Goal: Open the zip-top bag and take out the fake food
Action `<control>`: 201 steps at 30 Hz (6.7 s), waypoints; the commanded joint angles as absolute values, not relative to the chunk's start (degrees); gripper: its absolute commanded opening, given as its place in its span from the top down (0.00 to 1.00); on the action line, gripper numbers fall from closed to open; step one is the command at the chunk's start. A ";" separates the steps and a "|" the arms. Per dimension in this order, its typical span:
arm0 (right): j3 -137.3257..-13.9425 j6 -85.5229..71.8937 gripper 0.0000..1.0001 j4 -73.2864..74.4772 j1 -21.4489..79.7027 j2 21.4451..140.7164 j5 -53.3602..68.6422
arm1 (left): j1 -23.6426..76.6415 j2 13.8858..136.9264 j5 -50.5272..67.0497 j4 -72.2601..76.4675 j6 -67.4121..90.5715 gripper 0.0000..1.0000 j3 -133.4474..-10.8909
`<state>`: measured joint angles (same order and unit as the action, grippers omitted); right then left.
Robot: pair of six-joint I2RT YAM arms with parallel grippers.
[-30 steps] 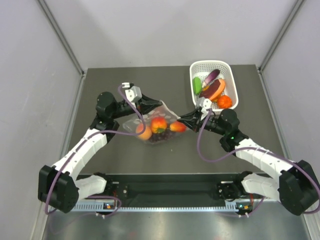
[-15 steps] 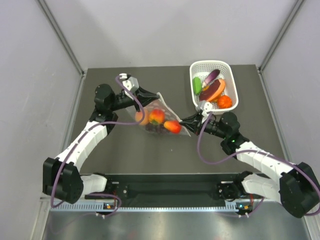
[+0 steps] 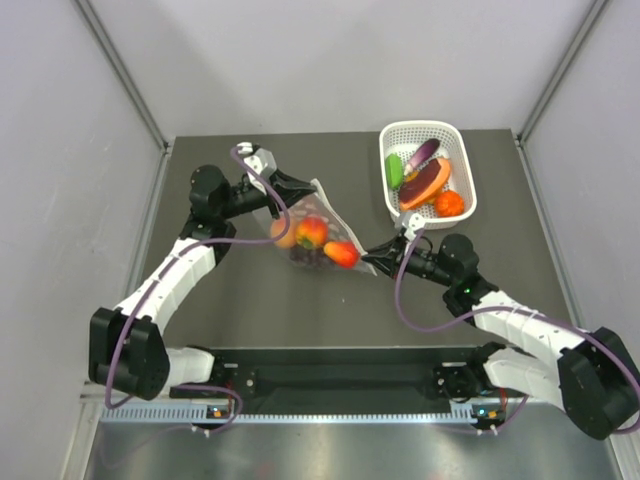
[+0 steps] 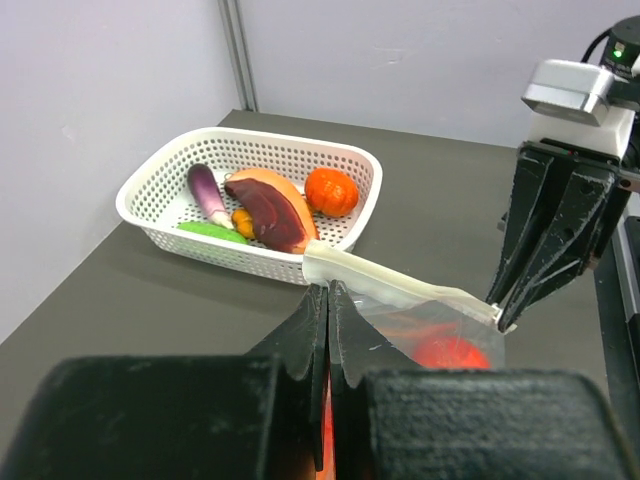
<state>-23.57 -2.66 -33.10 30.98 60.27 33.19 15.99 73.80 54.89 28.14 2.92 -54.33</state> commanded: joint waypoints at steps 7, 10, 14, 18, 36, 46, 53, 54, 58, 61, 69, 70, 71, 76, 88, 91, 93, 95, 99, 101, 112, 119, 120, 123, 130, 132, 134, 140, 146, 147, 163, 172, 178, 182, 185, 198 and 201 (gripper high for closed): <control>-19.78 -4.04 0.98 -32.78 34.19 56.60 28.31 | 13.89 73.39 51.51 36.65 4.21 1.00 -56.43; -19.07 -4.13 0.98 -32.43 35.59 55.99 26.73 | 13.36 73.13 51.24 37.26 4.57 1.00 -56.08; -18.28 -4.48 0.98 -31.29 37.26 54.76 24.61 | 12.75 73.04 50.89 37.70 4.92 1.00 -55.64; -16.70 -5.45 0.98 -31.29 38.84 53.35 23.38 | 12.31 73.65 51.06 38.67 5.80 1.00 -55.63; -22.22 -2.55 0.23 -25.15 41.75 51.24 19.17 | 11.69 72.25 61.77 39.30 4.93 1.00 -52.48; -28.03 2.28 0.22 -24.16 41.84 45.70 16.27 | 13.53 69.17 71.54 29.20 -3.16 1.00 -50.80; -31.38 5.27 0.25 -27.42 41.66 53.43 15.38 | 16.70 67.33 71.37 17.58 -12.91 1.00 -52.74; -31.81 5.45 0.25 -27.68 41.66 54.05 15.29 | 16.87 67.24 71.37 17.23 -13.18 1.00 -52.73; -31.73 5.98 0.26 -27.77 41.75 55.37 16.43 | 17.93 66.80 70.58 16.17 -14.15 1.00 -52.73; -30.85 5.63 0.27 -28.21 41.75 54.85 17.93 | 18.54 67.23 70.23 15.91 -14.41 1.00 -53.09; -31.29 5.89 0.30 -28.74 41.75 57.56 17.93 | 19.95 68.82 69.96 12.22 -17.05 1.00 -54.84; -31.38 5.98 0.31 -28.91 41.66 58.61 17.93 | 20.21 68.91 69.87 11.26 -17.40 1.00 -54.93; -31.55 5.98 0.32 -29.35 41.75 59.15 17.76 | 20.39 68.99 69.70 10.82 -18.19 1.00 -55.28; -32.43 6.24 0.37 -30.15 41.75 61.87 17.22 | 21.35 69.87 69.87 7.65 -20.83 1.00 -56.51; -34.89 5.36 0.90 -33.66 41.75 69.60 24.69 | 25.31 78.03 65.14 0.79 -26.45 1.00 -62.31; -35.33 3.79 1.00 -34.54 41.75 70.92 25.05 | 26.19 79.88 62.50 4.36 -24.54 0.95 -62.84; -35.51 1.60 1.00 -34.89 41.75 71.54 22.86 | 26.28 80.59 59.87 8.59 -21.81 0.86 -61.53; -36.03 0.36 1.00 -34.54 41.49 72.07 20.41 | 26.19 81.56 53.39 16.15 -17.68 0.75 -59.68; -37.18 -4.30 1.00 -34.37 40.17 74.26 17.67 | 26.28 82.00 45.28 25.30 -12.75 0.61 -57.75; -37.97 -5.09 1.00 -34.01 39.47 75.14 16.97 | 26.72 80.78 39.68 29.76 -10.73 0.58 -56.08; -39.37 -10.46 1.00 -37.52 33.40 81.03 17.93 | 35.24 70.85 14.44 32.97 -9.32 0.47 -51.42; -39.37 -15.37 1.00 -42.97 29.01 83.76 20.91 | 38.41 69.78 3.29 25.85 -3.17 0.12 -50.54; -39.46 -16.16 1.00 -43.41 28.66 84.11 21.18 | 39.10 70.05 1.08 25.84 -1.95 0.12 -49.58; -39.73 -17.31 1.00 -44.65 28.56 84.29 21.88 | 40.86 70.75 -5.35 26.80 -0.36 0.12 -44.92; -39.55 -18.98 1.00 -44.74 28.56 83.76 20.31 | 48.15 73.56 -9.22 30.14 4.04 0.12 -39.03; -39.38 -18.98 1.00 -44.30 28.56 83.41 19.95 | 50.18 74.79 -11.24 32.68 4.92 0.12 -38.15; -39.11 -18.98 1.00 -44.21 28.48 83.23 19.69 | 51.23 76.11 -11.95 34.62 5.80 0.11 -37.18; -37.80 -18.63 1.00 -44.91 28.48 82.71 19.42 | 52.73 80.84 -15.64 37.00 7.91 0.11 -38.66; -36.48 -18.72 1.00 -45.79 28.48 81.57 20.39 | 53.00 86.91 -18.81 39.99 8.52 0.11 -41.39; -36.30 -18.72 1.00 -45.70 28.39 81.56 20.65 | 53.00 87.36 -19.59 40.16 8.53 0.11 -42.09; -34.72 -17.05 1.00 -41.22 28.56 77.44 20.04 | 53.00 82.02 -29.88 25.25 0.62 1.00 -46.14; -33.84 -16.96 1.00 -37.88 29.70 73.75 17.14 | 52.74 78.31 -24.79 6.52 -6.94 1.00 -56.85; -31.99 -16.52 1.00 -37.00 34.53 72.51 10.64 | 52.21 81.03 -18.55 -7.29 -13.52 1.00 -65.03; -28.67 -18.01 1.00 -39.54 36.03 72.68 9.23 | 50.45 81.74 -10.39 -9.93 -17.13 1.00 -67.49; -26.29 -19.16 1.00 -41.82 36.47 72.86 8.53 | 49.13 82.79 -5.46 -11.69 -18.46 0.93 -68.03; -18.90 -28.30 1.00 -56.60 36.39 76.99 0.44 | 47.55 86.23 -7.63 6.13 -8.45 0.55 -57.58; -18.98 -28.56 1.00 -57.13 36.39 77.78 0.26 | 47.90 82.46 -8.35 12.03 -5.37 0.46 -53.27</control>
